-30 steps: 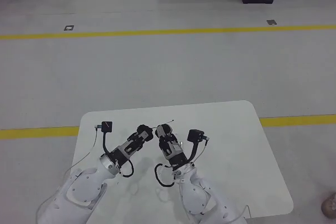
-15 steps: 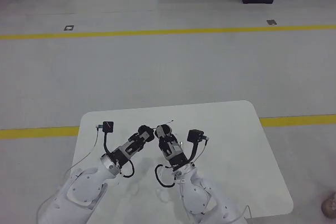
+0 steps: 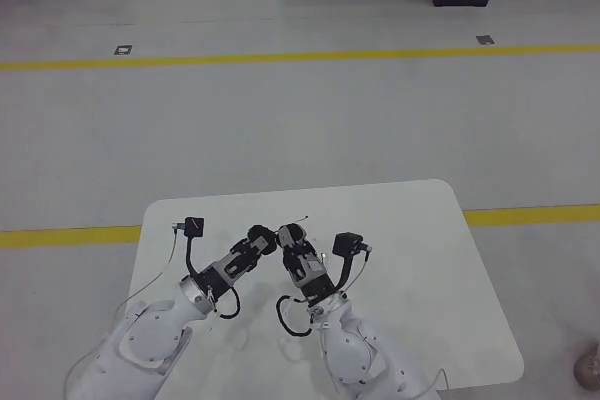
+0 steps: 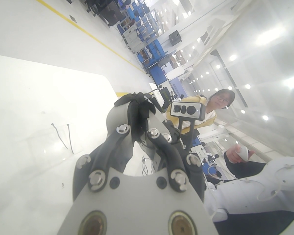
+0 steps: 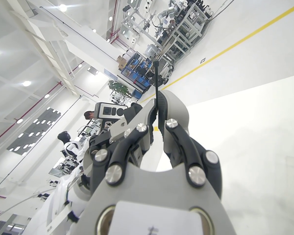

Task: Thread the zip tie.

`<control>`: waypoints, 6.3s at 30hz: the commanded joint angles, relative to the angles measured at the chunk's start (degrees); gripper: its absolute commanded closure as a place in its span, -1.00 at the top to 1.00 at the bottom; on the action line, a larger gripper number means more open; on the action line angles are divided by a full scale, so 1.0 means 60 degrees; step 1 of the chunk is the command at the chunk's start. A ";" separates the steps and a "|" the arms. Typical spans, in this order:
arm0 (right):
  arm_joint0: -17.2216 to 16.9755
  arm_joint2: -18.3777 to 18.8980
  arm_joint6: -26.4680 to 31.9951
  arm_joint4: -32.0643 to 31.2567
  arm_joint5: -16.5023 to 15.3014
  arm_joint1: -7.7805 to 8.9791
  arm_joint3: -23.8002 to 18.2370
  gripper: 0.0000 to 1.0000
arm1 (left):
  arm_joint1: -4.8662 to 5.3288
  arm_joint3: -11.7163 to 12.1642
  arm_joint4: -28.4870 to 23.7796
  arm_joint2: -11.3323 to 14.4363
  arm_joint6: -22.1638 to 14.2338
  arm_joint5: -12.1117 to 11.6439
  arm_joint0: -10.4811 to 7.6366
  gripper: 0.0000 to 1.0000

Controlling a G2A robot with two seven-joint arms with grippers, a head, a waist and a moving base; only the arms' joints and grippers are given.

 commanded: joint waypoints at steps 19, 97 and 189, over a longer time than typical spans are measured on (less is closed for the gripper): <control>-0.0040 0.0066 0.0147 -0.0171 -0.0078 -0.0059 0.0019 -0.48 | -0.0012 -0.0009 -0.0129 -0.0021 -0.0050 0.0000 -0.0018 -1.00; 0.1000 0.0849 -0.5806 -0.8901 0.1276 0.0395 0.2306 0.74 | -0.0716 -0.0540 -1.2229 0.0510 -0.0780 0.2862 0.0051 -1.00; 0.1406 0.0153 -0.5467 -0.8901 0.0851 0.0370 0.2953 -1.00 | -0.1068 -0.0284 -1.1694 0.0466 -0.1385 0.2943 0.0038 -1.00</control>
